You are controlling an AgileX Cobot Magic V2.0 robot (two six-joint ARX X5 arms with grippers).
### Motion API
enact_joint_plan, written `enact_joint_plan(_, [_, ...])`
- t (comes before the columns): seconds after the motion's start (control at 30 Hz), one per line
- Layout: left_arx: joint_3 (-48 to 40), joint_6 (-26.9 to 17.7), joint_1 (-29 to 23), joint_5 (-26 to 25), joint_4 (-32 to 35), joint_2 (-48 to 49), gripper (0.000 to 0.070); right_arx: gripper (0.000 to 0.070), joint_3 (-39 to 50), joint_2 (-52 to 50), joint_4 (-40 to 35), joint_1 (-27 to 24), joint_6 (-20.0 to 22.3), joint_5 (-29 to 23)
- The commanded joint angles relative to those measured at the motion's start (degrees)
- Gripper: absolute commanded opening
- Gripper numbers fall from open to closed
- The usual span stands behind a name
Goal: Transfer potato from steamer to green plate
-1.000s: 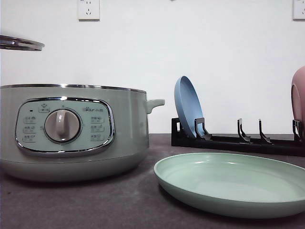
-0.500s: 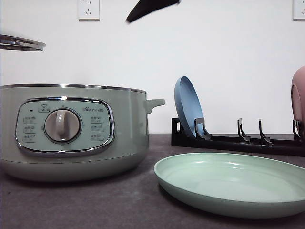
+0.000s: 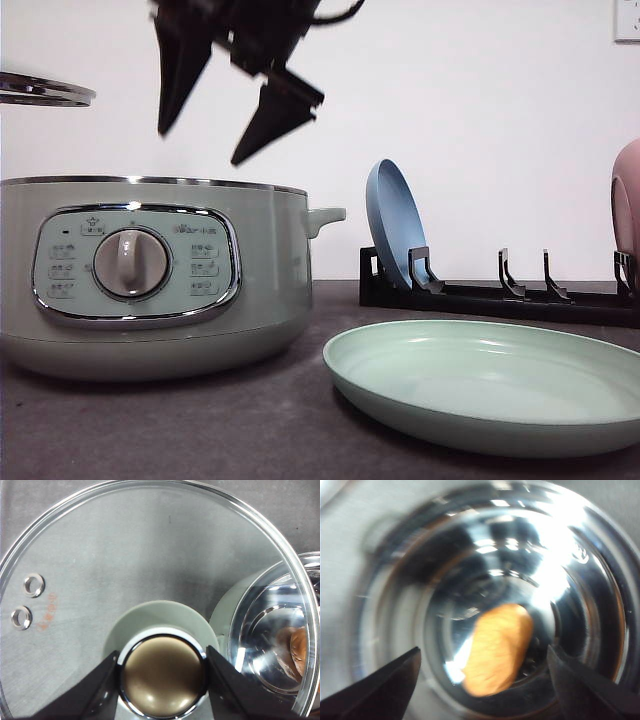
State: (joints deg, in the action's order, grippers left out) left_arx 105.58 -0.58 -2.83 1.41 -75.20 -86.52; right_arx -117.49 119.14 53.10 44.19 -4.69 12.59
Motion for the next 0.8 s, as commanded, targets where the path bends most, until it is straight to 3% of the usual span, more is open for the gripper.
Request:
enact_joint_plan(0.0, [1.75,-0.46,-0.11,0.17,1.77,0.46,0.0003,0.0512,-1.66,1.9,-0.93,0.99,0.61,-1.07])
enact_joint_plan(0.17, [1.75,-0.46,-0.11,0.17,1.84,0.46,0.0003,0.0547,-1.66,4.21,-2.07,2.24,0.57,-2.46])
enact_joint_plan(0.43, [1.75,-0.46,-0.11,0.17,1.79,0.46,0.0003,0.0547,-1.66,7.59,-2.42,3.71,0.64,-6.46])
enact_joint_plan(0.77, [1.75,-0.46,-0.11,0.15,1.82,0.46,0.0003,0.0546,-1.66,10.09,-2.19,4.27,0.65,-7.11])
